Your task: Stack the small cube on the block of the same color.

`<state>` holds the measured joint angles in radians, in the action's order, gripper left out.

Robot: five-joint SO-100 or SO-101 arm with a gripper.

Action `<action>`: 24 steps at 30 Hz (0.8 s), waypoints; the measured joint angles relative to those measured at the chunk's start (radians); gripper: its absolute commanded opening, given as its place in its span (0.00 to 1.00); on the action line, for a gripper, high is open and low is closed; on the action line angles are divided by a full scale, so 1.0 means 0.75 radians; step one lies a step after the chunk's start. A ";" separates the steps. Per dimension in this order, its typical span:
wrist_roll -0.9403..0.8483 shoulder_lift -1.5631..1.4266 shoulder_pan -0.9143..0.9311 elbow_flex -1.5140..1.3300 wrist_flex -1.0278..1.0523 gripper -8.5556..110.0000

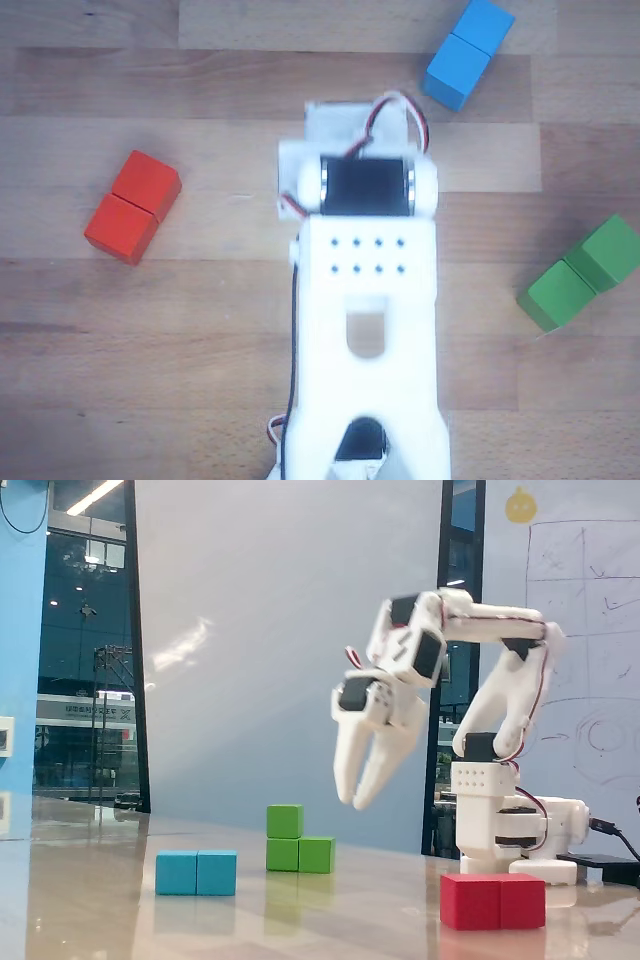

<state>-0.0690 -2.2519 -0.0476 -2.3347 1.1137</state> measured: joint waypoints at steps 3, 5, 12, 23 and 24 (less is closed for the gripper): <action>0.000 -0.180 0.000 -0.198 -0.025 0.11; 0.000 -0.292 0.000 -0.307 -0.031 0.08; 0.000 -0.657 0.000 -0.614 -0.031 0.07; 0.000 -1.113 0.000 -0.894 -0.022 0.07; 0.000 -1.154 0.000 -0.900 -0.008 0.07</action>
<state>-0.0690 -3.1170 -0.0476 -3.0097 1.1075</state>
